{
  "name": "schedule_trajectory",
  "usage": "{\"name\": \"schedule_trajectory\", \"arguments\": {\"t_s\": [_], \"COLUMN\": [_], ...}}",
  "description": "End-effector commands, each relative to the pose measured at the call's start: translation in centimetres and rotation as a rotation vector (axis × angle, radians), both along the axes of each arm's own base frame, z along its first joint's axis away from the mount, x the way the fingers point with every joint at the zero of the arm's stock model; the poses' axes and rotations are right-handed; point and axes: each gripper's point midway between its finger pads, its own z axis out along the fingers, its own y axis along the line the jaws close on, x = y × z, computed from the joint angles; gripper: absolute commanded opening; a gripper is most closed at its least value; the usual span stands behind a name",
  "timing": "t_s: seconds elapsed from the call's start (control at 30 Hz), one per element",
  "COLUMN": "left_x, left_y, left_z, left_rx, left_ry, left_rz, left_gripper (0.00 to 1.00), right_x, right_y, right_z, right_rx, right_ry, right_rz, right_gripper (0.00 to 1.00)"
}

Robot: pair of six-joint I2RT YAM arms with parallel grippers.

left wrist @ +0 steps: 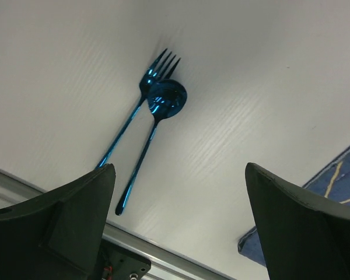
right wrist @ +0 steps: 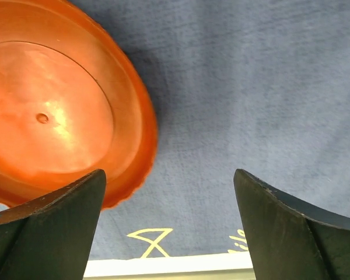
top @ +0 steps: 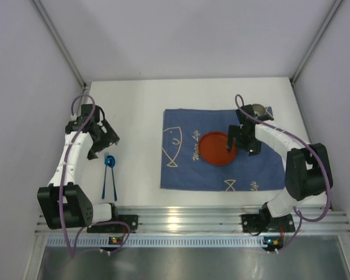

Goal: Set the dinner table for one person

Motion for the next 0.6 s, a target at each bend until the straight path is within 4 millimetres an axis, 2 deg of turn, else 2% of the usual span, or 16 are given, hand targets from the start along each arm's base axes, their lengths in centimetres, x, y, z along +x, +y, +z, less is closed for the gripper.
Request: {"name": "schedule_trajectory", "arguments": {"t_s": [0.0,0.1,0.2,0.3,0.4,0.53,0.57], "left_x": [-1.5,-2.6,-3.3,-2.5,-2.2,-1.2,-1.1], "left_y": [2.4,2.8,3.0,2.8,2.9,2.0,1.8], "left_z": [-0.7,-3.1,-5.1,-5.1,-6.5,-8.1,-8.9], "left_rx": [0.061,0.028,0.018,0.006,0.0,-0.06,-0.073], "left_ry": [0.003,0.042,0.067,0.058,0.085,0.099,0.122], "left_rz": [0.04,0.064,0.08,0.078,0.08,0.064,0.062], "left_gripper": [0.98,0.98,0.98,0.98,0.97,0.84,0.76], "right_x": [1.1,1.3,1.2,0.7,0.3,0.0,0.0], "right_y": [-0.7,-0.4,-0.1,0.0,-0.2,-0.3,-0.2], "right_z": [3.8,5.8,6.9,6.7,6.0,5.6,5.5], "right_rx": [-0.019,0.001,0.023,0.03,0.023,0.024,0.025], "right_ry": [-0.104,-0.144,-0.159,-0.146,-0.125,-0.112,-0.11], "right_rz": [-0.006,0.003,0.01,0.02,0.023,0.028,0.028], "right_gripper": [0.91,0.93,0.93,0.93,0.93,0.93,0.93]}}
